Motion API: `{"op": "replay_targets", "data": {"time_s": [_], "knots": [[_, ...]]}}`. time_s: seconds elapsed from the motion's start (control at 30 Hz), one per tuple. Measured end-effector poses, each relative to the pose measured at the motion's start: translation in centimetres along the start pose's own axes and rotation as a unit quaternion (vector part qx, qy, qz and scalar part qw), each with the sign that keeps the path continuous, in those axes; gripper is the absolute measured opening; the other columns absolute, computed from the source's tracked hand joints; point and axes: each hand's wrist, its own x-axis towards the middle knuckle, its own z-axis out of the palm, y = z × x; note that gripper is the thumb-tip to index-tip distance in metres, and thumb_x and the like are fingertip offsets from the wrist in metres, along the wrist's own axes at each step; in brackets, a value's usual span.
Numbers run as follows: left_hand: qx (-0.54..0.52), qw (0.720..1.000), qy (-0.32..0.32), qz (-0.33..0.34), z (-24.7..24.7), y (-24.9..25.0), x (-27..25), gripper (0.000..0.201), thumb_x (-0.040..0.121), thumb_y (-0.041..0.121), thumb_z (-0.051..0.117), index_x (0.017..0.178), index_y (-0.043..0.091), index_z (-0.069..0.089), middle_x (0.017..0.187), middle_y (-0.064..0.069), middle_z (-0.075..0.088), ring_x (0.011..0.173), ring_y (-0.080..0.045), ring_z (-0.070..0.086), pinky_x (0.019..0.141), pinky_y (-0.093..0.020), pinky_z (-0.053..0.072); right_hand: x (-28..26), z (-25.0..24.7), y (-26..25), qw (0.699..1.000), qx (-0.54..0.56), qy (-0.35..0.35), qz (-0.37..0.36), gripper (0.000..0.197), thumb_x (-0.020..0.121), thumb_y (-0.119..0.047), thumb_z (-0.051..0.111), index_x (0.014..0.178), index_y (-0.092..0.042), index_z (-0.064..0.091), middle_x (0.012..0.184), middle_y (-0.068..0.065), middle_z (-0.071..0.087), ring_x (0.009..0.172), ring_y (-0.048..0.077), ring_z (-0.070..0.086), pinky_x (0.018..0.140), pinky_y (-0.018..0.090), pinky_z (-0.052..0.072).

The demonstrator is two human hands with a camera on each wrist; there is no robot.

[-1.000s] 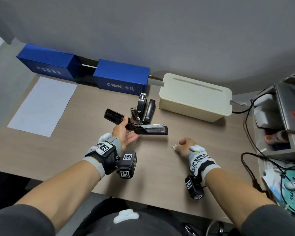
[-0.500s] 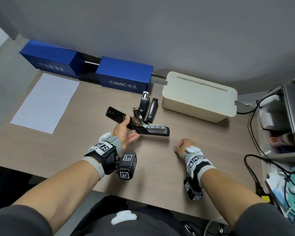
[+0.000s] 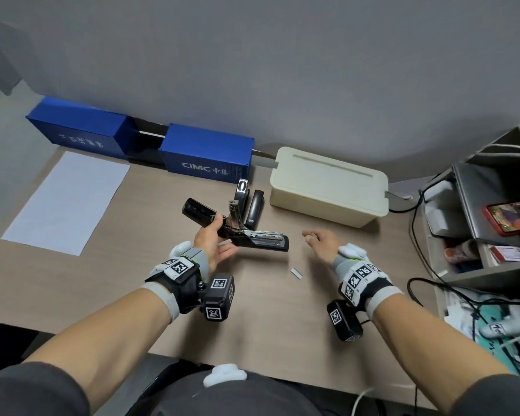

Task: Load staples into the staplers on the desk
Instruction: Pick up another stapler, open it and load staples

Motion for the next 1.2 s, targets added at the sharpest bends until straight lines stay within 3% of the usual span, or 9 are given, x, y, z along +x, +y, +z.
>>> {"op": "replay_targets", "data": {"time_s": [0.07, 0.13, 0.17, 0.23, 0.3, 0.5, 0.73, 0.93, 1.2], "knots": [[0.002, 1.000, -0.004, 0.003, 0.4, 0.1, -0.2, 0.047, 0.096, 0.050, 0.052, 0.127, 0.014, 0.055, 0.112, -0.013, 0.068, 0.090, -0.029, 0.069, 0.070, -0.036, 0.055, 0.0, -0.4, -1.6, 0.999, 0.035, 0.010, 0.004, 0.032, 0.096, -0.021, 0.046, 0.120, -0.009, 0.064, 0.100, 0.000, 0.068, 0.094, 0.020, 0.057, 0.084, 0.028, 0.045], [0.000, 1.000, -0.005, 0.010, 0.7, 0.2, -0.5, 0.046, 0.097, 0.049, 0.052, 0.128, 0.015, 0.054, 0.113, -0.013, 0.068, 0.090, -0.031, 0.068, 0.074, -0.037, 0.055, -0.2, -0.6, -3.0, 0.997, 0.067, 0.020, -0.008, 0.036, 0.095, -0.024, 0.042, 0.120, -0.011, 0.064, 0.078, -0.012, 0.056, 0.079, 0.013, 0.050, 0.075, 0.025, 0.041], [0.000, 1.000, -0.005, 0.011, 0.9, 0.3, -0.5, 0.046, 0.097, 0.048, 0.052, 0.129, 0.015, 0.054, 0.110, -0.012, 0.068, 0.089, -0.031, 0.068, 0.075, -0.038, 0.055, -0.4, -0.7, -3.6, 0.997, 0.065, 0.021, -0.025, 0.036, 0.094, -0.024, 0.040, 0.119, -0.013, 0.064, 0.082, -0.011, 0.058, 0.079, 0.012, 0.051, 0.078, 0.026, 0.040], [0.002, 1.000, -0.009, 0.012, 1.1, 0.4, -0.7, 0.048, 0.097, 0.048, 0.052, 0.130, 0.014, 0.053, 0.107, -0.012, 0.067, 0.088, -0.032, 0.068, 0.074, -0.038, 0.055, -0.4, -0.7, -4.3, 0.997, 0.037, 0.021, -0.062, 0.034, 0.096, -0.019, 0.040, 0.121, -0.014, 0.062, 0.111, 0.001, 0.066, 0.100, 0.017, 0.059, 0.092, 0.027, 0.038], [0.004, 1.000, -0.015, 0.016, 1.3, 0.6, -1.0, 0.051, 0.096, 0.049, 0.052, 0.132, 0.014, 0.052, 0.117, -0.014, 0.067, 0.089, -0.032, 0.068, 0.072, -0.037, 0.055, -0.3, -0.5, -4.7, 0.998, 0.011, 0.016, -0.060, 0.032, 0.098, -0.021, 0.040, 0.124, -0.016, 0.058, 0.125, 0.004, 0.062, 0.116, 0.023, 0.055, 0.095, 0.026, 0.036], [0.022, 0.999, -0.002, 0.027, 1.6, 1.1, -1.7, 0.053, 0.094, 0.053, 0.053, 0.133, 0.018, 0.053, 0.124, -0.013, 0.066, 0.093, -0.036, 0.069, 0.064, -0.035, 0.058, -0.2, -0.2, -5.9, 0.993, -0.028, 0.018, -0.113, 0.018, 0.087, -0.019, 0.060, 0.104, -0.021, 0.059, 0.086, -0.003, 0.065, 0.084, 0.020, 0.059, 0.075, 0.027, 0.042], [0.025, 0.999, 0.004, 0.033, 2.3, 1.2, -1.8, 0.052, 0.092, 0.054, 0.055, 0.132, 0.020, 0.054, 0.120, -0.010, 0.069, 0.089, -0.030, 0.070, 0.062, -0.032, 0.059, -0.1, 1.2, -7.2, 0.987, -0.051, 0.053, -0.143, 0.014, 0.081, -0.024, 0.069, 0.095, -0.026, 0.071, 0.088, -0.002, 0.066, 0.079, 0.016, 0.057, 0.070, 0.023, 0.037], [0.010, 1.000, 0.004, 0.029, 2.8, 1.4, -1.9, 0.049, 0.093, 0.051, 0.055, 0.131, 0.021, 0.052, 0.121, -0.010, 0.068, 0.090, -0.032, 0.071, 0.070, -0.036, 0.059, 0.0, 1.9, -7.6, 0.984, -0.076, 0.048, -0.156, 0.016, 0.082, -0.021, 0.068, 0.098, -0.022, 0.072, 0.102, 0.001, 0.068, 0.091, 0.019, 0.060, 0.078, 0.025, 0.041], [0.010, 1.000, 0.002, 0.024, 2.8, 1.4, -2.0, 0.053, 0.091, 0.054, 0.057, 0.131, 0.019, 0.054, 0.119, -0.012, 0.068, 0.092, -0.034, 0.071, 0.063, -0.033, 0.059, 0.2, 2.3, -7.1, 0.988, -0.064, 0.038, -0.134, 0.018, 0.080, -0.023, 0.069, 0.097, -0.024, 0.074, 0.104, 0.002, 0.068, 0.096, 0.020, 0.061, 0.080, 0.023, 0.041]]}}
